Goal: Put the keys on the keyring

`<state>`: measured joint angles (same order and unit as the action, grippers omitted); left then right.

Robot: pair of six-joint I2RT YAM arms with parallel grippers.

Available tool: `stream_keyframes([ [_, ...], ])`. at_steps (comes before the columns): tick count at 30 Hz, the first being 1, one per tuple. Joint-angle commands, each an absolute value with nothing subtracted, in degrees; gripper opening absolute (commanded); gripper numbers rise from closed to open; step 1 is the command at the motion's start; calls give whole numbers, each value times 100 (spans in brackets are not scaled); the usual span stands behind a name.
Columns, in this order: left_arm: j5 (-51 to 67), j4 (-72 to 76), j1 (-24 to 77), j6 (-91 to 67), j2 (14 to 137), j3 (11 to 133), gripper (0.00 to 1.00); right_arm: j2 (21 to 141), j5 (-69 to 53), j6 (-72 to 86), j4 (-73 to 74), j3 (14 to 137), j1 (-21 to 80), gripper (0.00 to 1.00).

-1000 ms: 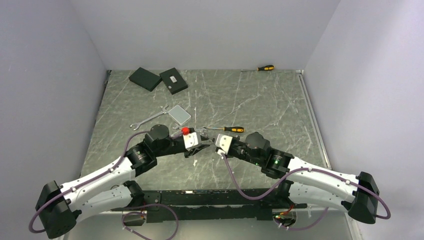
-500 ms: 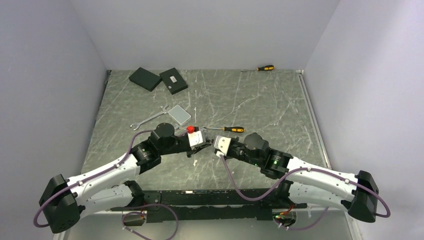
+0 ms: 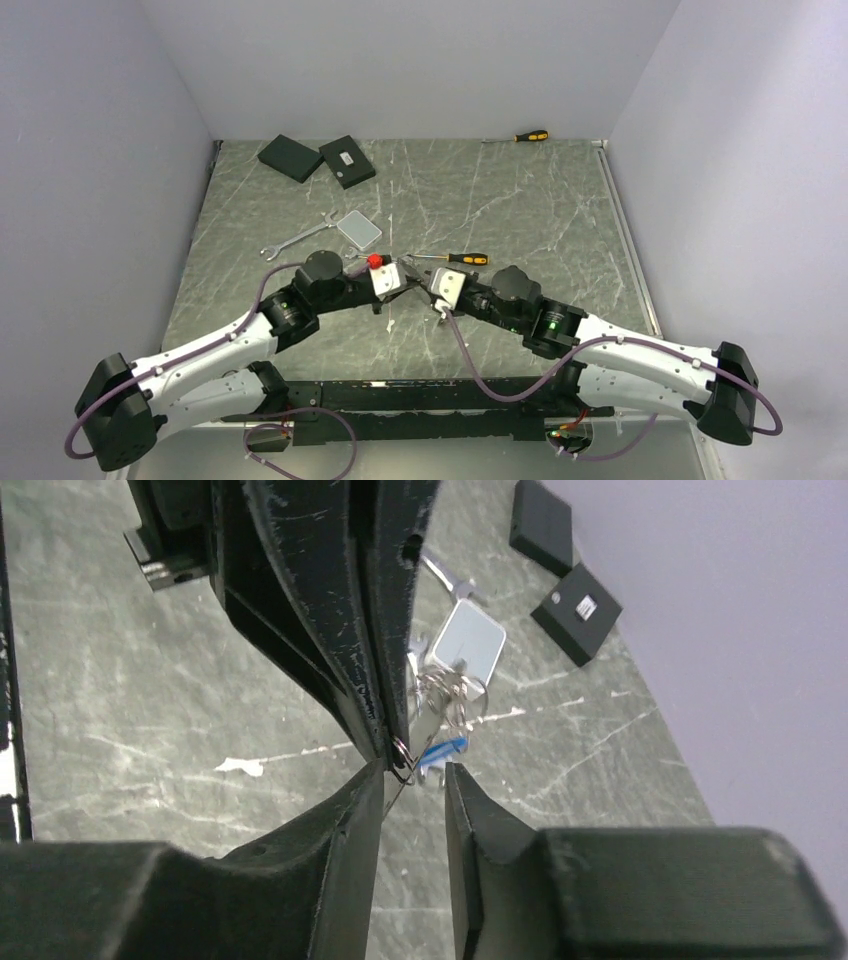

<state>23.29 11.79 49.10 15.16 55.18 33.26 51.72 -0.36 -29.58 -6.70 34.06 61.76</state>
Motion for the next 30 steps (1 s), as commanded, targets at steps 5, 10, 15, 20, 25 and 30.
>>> stream_keyframes([
  [5,2244,3223,4911,1278,4981,2752,0,4748,-472,-2196,-1533,3325,5887,34],
  [10,2163,4229,4916,968,5000,2343,0,4650,-816,-1931,-1729,3245,5750,33],
  [15,2125,4950,4912,765,5150,2170,0,4609,-1027,-1791,-1833,3147,5705,33],
  [20,2246,5186,4906,730,5229,2130,0,4545,-1107,-1757,-1894,3078,5653,33],
  [25,2404,5183,4905,737,5247,2118,0,4601,-1151,-1767,-1942,3122,5611,33],
  [30,2590,5142,4912,769,5180,2082,0,4573,-1206,-1797,-1942,3179,5564,30],
])
